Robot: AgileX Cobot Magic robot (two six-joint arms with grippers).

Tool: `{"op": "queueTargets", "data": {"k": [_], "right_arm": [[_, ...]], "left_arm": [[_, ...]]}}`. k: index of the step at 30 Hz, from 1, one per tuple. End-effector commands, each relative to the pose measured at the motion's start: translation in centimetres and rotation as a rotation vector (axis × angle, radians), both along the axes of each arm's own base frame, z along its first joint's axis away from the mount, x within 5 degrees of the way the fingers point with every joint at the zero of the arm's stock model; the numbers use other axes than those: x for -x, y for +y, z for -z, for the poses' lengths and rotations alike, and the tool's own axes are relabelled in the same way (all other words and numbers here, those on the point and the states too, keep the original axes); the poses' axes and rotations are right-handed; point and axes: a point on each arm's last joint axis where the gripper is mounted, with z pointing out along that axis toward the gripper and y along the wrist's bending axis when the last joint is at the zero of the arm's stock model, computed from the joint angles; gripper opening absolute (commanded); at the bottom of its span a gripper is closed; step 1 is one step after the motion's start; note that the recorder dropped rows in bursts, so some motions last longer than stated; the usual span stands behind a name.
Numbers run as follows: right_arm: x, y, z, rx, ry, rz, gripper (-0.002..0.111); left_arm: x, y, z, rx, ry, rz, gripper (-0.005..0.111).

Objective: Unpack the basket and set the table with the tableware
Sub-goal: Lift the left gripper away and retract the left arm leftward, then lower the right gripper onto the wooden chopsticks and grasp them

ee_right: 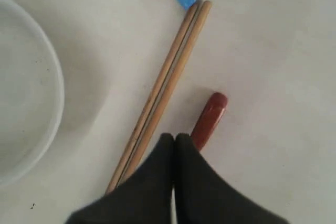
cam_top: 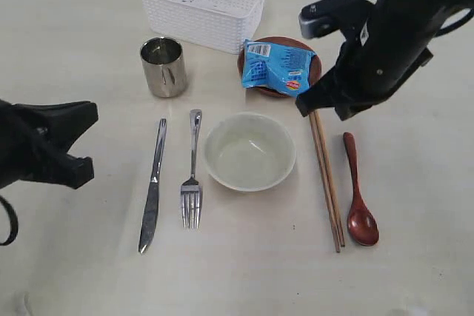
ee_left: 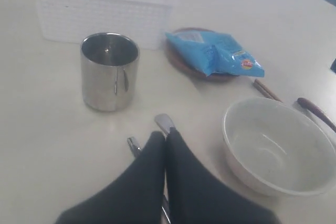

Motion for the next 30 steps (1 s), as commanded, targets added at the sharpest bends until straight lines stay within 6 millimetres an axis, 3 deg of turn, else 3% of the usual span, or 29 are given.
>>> {"op": "queueTargets", "data": {"k": [1, 5, 11, 22, 30], "right_arm": [[0.6, -0.4, 1.9, -0.056, -0.057, 0.036, 0.019], [0.6, -0.5, 2.7, -0.065, -0.047, 0.08, 0.041], [0.1, -0.3, 4.3, -0.05, -0.023, 0.111, 0.035], [-0.8, 0.3, 7.3, -0.077, -0.01, 0.183, 0.035], [-1.1, 0.2, 7.6, -0.067, -0.032, 0.208, 0.035]], "left_arm": [[1.4, 1.0, 0.3, 0.037, -0.034, -0.004, 0.0], [1.7, 1.1, 0.0, 0.048, -0.05, -0.004, 0.0], [1.7, 1.1, -0.1, 0.046, -0.054, -0.001, 0.0], [1.7, 1.1, -0.1, 0.046, -0.054, -0.001, 0.0], [1.7, 1.1, -0.1, 0.046, -0.054, -0.001, 0.0]]}}
